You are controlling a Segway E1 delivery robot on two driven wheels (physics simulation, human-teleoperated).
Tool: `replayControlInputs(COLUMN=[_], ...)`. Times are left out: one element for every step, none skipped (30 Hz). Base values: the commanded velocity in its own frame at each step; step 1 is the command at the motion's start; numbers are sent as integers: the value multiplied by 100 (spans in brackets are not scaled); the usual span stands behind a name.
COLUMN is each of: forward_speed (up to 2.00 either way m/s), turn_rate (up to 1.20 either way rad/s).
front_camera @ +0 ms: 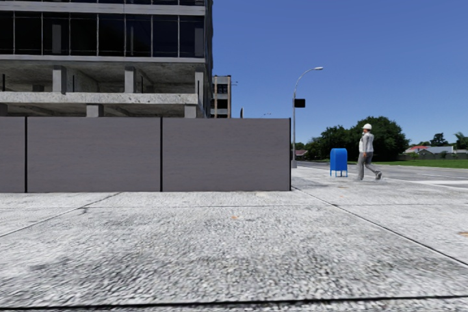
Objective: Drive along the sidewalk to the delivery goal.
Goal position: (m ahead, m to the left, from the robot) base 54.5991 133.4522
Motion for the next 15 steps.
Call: replayControlInputs(forward_speed=[158,158,158,158,158,158,158,158,158,158,158,158,158,158,158], turn_rate=[23,30,30,39,43,47,47,51,58,58,62,64,64,64,64])
